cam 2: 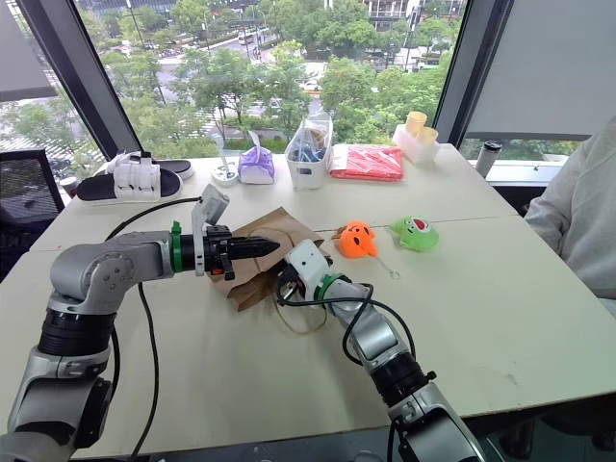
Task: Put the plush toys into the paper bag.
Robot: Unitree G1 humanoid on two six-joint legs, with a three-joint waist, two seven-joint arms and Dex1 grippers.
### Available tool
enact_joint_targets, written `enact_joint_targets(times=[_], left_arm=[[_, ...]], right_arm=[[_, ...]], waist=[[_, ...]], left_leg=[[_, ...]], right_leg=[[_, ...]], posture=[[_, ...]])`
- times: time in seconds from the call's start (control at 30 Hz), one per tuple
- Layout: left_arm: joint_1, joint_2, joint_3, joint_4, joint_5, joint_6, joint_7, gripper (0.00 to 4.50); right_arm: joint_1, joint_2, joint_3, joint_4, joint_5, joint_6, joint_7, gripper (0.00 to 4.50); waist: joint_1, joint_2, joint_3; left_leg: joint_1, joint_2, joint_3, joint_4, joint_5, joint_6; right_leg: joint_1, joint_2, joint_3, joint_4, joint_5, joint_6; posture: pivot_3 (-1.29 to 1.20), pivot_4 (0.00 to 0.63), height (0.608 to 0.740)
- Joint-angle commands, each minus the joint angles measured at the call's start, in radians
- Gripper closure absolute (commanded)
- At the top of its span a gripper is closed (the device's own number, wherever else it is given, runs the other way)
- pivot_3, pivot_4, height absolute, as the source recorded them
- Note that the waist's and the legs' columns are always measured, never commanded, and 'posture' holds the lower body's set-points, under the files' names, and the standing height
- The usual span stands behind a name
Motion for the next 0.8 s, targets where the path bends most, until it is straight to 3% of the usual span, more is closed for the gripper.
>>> enact_joint_targets(times=[0.03,0.37,0.57,0.8], left_arm=[[-0.021,0.008,0.027,-0.054,-0.057,0.036,0.005,4.40],[-0.113,-0.002,0.134,0.061,-0.099,0.048,0.091,4.40],[-0.198,0.044,0.186,0.127,-0.123,0.050,0.068,4.40],[-0.192,0.089,0.189,0.111,-0.157,0.050,0.028,4.40]], right_arm=[[-0.058,0.040,-0.009,0.024,-0.012,-0.055,0.004,4.50],[-0.098,0.111,0.006,0.239,-0.073,-0.174,0.004,4.50],[-0.064,0.114,0.005,0.248,-0.088,-0.183,0.008,4.50],[-0.038,0.130,0.015,0.240,-0.101,-0.169,0.017,4.50]], waist=[[-0.003,0.000,0.000],[-0.018,0.000,0.000],[-0.021,0.000,0.000],[-0.021,0.000,0.000]], left_leg=[[0.000,0.000,0.000,0.000,0.000,0.000],[0.000,0.000,-0.001,0.001,0.000,-0.001],[0.000,0.001,-0.001,0.000,0.000,-0.002],[0.000,0.001,-0.001,0.000,-0.001,-0.003]], right_leg=[[0.000,0.000,0.000,0.000,0.000,0.000],[0.000,0.001,0.000,0.000,0.000,-0.001],[0.000,0.002,0.000,0.000,0.000,-0.001],[0.000,0.002,0.001,0.001,0.000,-0.001]], posture=[[0.00,0.150,0.740],[0.00,0.150,0.740],[0.00,0.150,0.740],[0.00,0.150,0.740]])
